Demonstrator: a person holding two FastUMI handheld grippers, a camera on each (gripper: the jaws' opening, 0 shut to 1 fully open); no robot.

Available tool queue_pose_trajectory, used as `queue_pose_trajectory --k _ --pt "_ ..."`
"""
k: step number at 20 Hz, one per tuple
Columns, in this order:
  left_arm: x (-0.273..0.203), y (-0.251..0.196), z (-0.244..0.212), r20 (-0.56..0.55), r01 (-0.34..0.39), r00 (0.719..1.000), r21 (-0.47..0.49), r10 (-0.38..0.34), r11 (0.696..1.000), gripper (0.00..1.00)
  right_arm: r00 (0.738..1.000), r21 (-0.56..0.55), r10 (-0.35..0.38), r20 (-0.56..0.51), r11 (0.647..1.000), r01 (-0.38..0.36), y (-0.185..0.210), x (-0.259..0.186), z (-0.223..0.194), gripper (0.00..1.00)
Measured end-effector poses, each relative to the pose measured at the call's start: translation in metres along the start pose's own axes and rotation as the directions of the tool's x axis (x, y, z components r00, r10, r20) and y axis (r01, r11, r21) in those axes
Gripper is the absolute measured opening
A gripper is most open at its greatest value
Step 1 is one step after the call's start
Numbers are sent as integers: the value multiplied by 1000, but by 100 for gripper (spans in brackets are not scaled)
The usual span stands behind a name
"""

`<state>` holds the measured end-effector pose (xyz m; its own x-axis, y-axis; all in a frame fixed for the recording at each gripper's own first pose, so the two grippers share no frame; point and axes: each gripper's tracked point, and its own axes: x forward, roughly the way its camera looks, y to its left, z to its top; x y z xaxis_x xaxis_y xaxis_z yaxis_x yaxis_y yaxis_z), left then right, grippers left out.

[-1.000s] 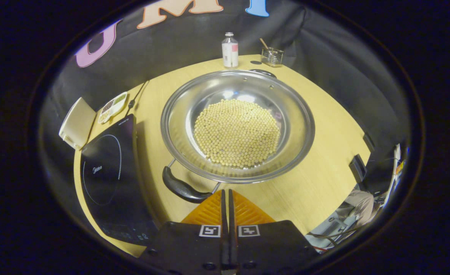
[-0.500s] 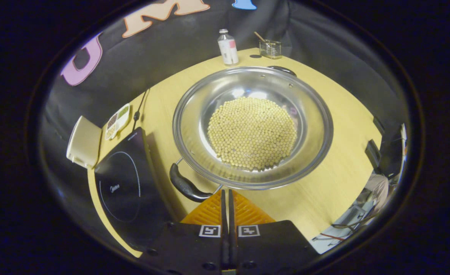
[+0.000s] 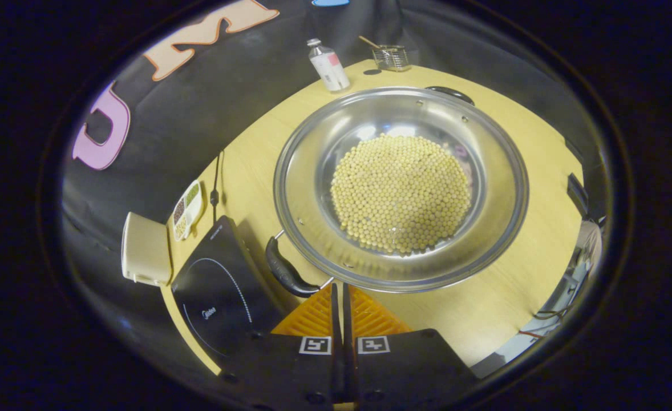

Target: First push the handle of the pot to place it horizontally, then grasp the pot with both hands and set it on the induction cooktop.

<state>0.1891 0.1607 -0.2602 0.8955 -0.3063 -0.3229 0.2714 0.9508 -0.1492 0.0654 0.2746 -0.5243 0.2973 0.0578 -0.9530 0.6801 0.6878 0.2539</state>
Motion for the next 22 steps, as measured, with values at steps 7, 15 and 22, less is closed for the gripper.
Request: queue_pose_trajectory --k 7,15,22 --pt "-10 -11 2 -7 3 1000 -9 -3 1000 95 997 -43 60 52 997 -58 7 -17 16 2" --pt "-5 -47 -18 -74 1 997 -17 -2 1000 96 977 -294 47 207 956 16 -36 -43 81 2" --pt "8 -118 -66 -200 -46 979 -56 34 997 95 948 -516 99 303 853 76 -86 -54 155 5"
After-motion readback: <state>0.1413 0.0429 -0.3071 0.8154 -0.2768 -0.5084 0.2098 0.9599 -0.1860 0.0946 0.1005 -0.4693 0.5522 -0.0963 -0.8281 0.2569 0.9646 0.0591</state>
